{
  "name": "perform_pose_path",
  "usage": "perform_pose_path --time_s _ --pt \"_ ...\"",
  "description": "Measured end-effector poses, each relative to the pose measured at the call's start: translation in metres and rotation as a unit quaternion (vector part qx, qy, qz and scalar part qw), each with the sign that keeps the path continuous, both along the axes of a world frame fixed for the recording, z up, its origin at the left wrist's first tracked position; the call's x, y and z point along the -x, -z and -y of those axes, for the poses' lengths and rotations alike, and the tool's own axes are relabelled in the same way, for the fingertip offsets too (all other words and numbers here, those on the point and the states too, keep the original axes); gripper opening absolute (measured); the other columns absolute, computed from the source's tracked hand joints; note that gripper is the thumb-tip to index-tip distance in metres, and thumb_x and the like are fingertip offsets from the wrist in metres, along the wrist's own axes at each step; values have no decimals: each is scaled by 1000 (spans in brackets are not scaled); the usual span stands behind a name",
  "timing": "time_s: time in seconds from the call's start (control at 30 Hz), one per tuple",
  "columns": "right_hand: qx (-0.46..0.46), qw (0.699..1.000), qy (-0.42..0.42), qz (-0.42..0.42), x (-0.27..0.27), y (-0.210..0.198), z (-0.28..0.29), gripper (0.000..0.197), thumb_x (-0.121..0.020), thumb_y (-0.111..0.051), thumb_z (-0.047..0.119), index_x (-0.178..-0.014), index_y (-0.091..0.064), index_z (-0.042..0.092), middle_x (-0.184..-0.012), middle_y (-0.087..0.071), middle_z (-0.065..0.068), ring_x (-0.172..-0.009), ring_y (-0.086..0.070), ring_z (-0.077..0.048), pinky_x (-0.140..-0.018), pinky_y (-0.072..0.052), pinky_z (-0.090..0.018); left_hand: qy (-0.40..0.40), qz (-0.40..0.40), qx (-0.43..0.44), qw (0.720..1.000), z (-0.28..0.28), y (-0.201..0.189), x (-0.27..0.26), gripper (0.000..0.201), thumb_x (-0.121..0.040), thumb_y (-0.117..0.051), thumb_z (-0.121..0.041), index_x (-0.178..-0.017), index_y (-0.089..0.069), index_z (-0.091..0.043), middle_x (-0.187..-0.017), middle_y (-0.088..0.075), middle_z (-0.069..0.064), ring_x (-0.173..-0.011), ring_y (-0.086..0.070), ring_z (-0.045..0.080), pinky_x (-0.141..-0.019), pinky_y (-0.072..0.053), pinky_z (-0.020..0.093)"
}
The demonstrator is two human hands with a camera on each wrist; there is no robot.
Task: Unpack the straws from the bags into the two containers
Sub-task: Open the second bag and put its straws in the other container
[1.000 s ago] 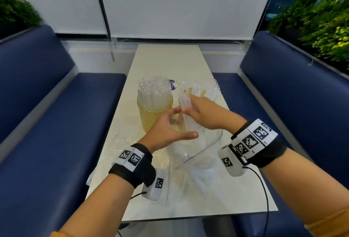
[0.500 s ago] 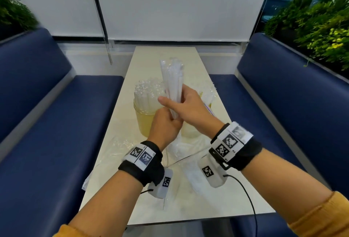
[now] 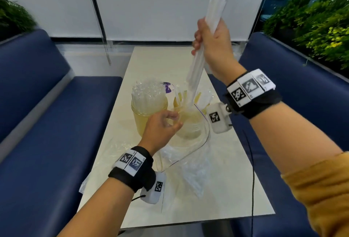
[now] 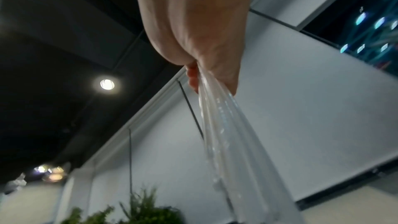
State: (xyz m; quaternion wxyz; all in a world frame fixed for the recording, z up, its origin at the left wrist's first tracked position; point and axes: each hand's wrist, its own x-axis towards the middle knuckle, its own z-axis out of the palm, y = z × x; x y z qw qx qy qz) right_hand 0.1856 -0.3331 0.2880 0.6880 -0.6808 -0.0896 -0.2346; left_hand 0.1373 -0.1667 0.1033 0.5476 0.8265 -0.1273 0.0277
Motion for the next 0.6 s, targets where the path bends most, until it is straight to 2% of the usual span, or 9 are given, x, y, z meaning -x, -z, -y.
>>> perform_pose_path --time_s 0.07,0.17,0.3,0.33,0.4,0.5,0.6 --pt "-9 1000 19 8 -18 4 12 7 -104 -49 21 -98 -48 17 -67 -48 1 -55 -48 -12 -58 -47 -35 -10 -2 1 1000 -2 -1 1 29 -83 -80 -31 -109 -73 -19 -103 -71 -12 -65 -62 7 -74 -58 34" --pt "-13 999 36 -6 -39 22 23 6 -104 -48 21 -100 -47 17 -68 -47 0 -54 -46 -12 -56 -46 -33 -15 -11 1 1000 -7 -2 2 32 -84 -79 -30 -113 -72 -20 -104 -71 -14 -72 -64 10 -77 -58 32" --pt "-41 997 56 -34 -58 40 34 7 -105 -48 23 -102 -47 16 -68 -48 0 -55 -48 -12 -58 -49 -33 -28 -6 -24 999 -19 3 3 31 -84 -79 -26 -114 -72 -23 -105 -71 -17 -74 -63 4 -68 -49 13" --pt "-59 996 57 -38 -62 38 37 8 -105 -48 24 -103 -47 16 -68 -48 0 -56 -49 -12 -60 -51 -34 -33 -7 -31 999 -22 5 4 31 -85 -79 -25 -115 -72 -24 -105 -71 -18 -73 -63 3 -67 -48 12" --pt "-89 994 59 -35 -68 30 43 11 -105 -48 25 -107 -46 15 -67 -49 0 -56 -50 -12 -62 -52 -37 -43 -16 -32 998 -27 10 5 30 -85 -78 -25 -114 -72 -25 -105 -70 -19 -72 -65 7 -69 -52 19" --pt "-101 993 62 -10 -74 14 45 11 -104 -48 25 -106 -46 15 -67 -48 0 -55 -49 -12 -59 -50 -34 -51 -28 -30 998 -29 15 5 28 -85 -77 -25 -113 -73 -26 -105 -71 -19 -76 -70 15 -71 -59 33" --pt "-34 997 60 15 -76 17 40 7 -104 -47 25 -105 -47 18 -67 -49 1 -54 -48 -12 -56 -48 -33 -56 -28 -22 998 -27 13 4 27 -86 -76 -27 -113 -74 -26 -105 -72 -18 -78 -71 17 -74 -62 40"
